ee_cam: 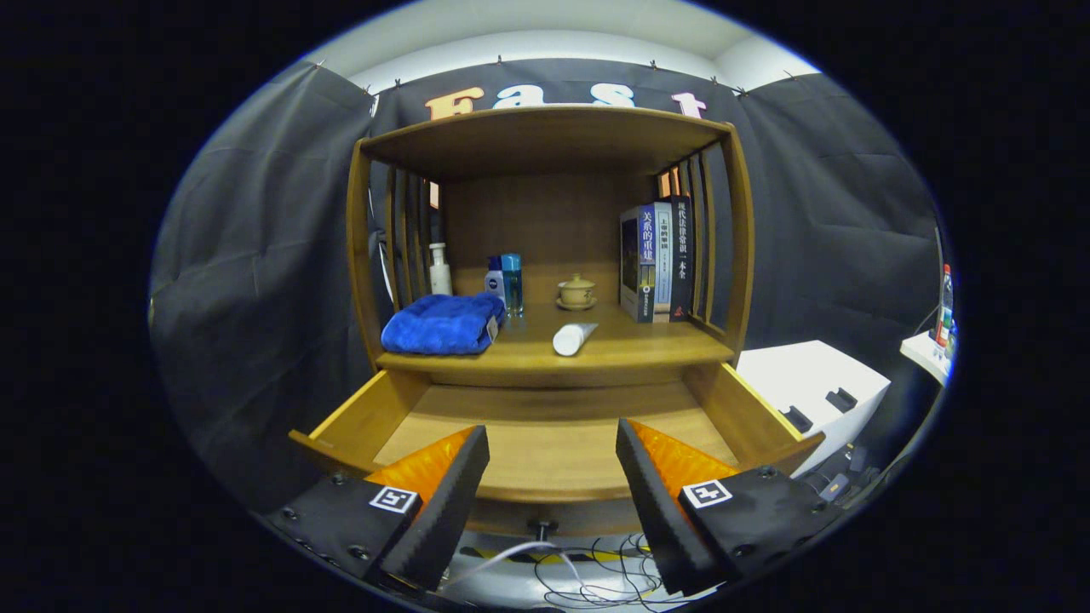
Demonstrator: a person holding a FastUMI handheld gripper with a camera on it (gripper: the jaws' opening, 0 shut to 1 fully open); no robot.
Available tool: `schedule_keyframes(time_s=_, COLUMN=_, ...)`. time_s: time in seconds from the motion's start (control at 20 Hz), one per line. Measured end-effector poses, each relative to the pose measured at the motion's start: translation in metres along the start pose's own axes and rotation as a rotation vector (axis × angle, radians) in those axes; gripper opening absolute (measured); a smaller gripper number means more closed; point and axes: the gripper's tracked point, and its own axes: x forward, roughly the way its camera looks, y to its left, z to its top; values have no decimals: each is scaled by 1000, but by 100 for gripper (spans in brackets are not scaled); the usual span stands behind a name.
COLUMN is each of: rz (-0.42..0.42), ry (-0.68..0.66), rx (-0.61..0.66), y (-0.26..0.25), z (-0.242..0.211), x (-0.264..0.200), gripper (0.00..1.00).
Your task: Pull open the drawer, take out the items inside it, and place them on the countertop above the cabinet.
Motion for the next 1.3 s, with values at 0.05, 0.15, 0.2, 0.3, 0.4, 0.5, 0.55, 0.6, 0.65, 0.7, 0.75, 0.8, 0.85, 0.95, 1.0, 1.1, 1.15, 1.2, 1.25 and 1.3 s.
schedule_keyframes(time_s=0.05, rz=-3, ry=6, rx=-1, y=-2, z=-8, x=-4, gripper=97)
schedule_keyframes(time_s=0.15, rz=-9, ry=30, rx=-18, y=-4, z=-27, x=-9, gripper=98)
schedule_keyframes(time_s=0.2, rz=-12, ry=36, rx=-30, y=-5, z=-34, x=-12, gripper=98)
schedule_keyframes(time_s=0.3, rz=-2, ry=59, rx=-47, y=-4, z=-46, x=-16, gripper=98)
schedule_keyframes(time_s=0.4, rz=-5, ry=89, rx=-52, y=-3, z=-59, x=-12, gripper=98)
schedule_keyframes(time_s=0.5, rz=-12, ry=124, rx=-59, y=-5, z=-73, x=-3, gripper=98)
schedule_keyframes(time_s=0.55, rz=-13, ry=141, rx=-49, y=-3, z=-80, x=1, gripper=98)
schedule_keyframes(time_s=0.6, rz=-15, ry=159, rx=-44, y=-2, z=-88, x=4, gripper=98)
schedule_keyframes(time_s=0.65, rz=-20, ry=169, rx=-42, y=-3, z=-92, x=7, gripper=98)
schedule_keyframes(time_s=0.7, rz=-27, ry=174, rx=-39, y=-3, z=-95, x=9, gripper=98)
schedule_keyframes(time_s=0.75, rz=-34, ry=169, rx=-30, y=-2, z=-94, x=13, gripper=98)
schedule_keyframes(time_s=0.8, rz=-43, ry=160, rx=-28, y=-3, z=-91, x=16, gripper=98)
schedule_keyframes(time_s=0.85, rz=-63, ry=165, rx=-24, y=-7, z=-92, x=20, gripper=98)
schedule_keyframes(time_s=0.95, rz=-76, ry=159, rx=-9, y=-10, z=-92, x=21, gripper=98)
schedule_keyframes(time_s=1.0, rz=-75, ry=159, rx=6, y=-10, z=-93, x=21, gripper=98)
schedule_keyframes(time_s=1.1, rz=-73, ry=152, rx=18, y=-9, z=-92, x=25, gripper=98)
schedule_keyframes(time_s=1.15, rz=-73, ry=153, rx=15, y=-10, z=-91, x=27, gripper=98)
schedule_keyframes(time_s=1.2, rz=-74, ry=154, rx=10, y=-10, z=-90, x=29, gripper=98)
schedule_keyframes(time_s=1.25, rz=-73, ry=151, rx=5, y=-11, z=-89, x=30, gripper=99)
schedule_keyframes(time_s=1.3, rz=-76, ry=152, rx=-1, y=-12, z=-88, x=33, gripper=99)
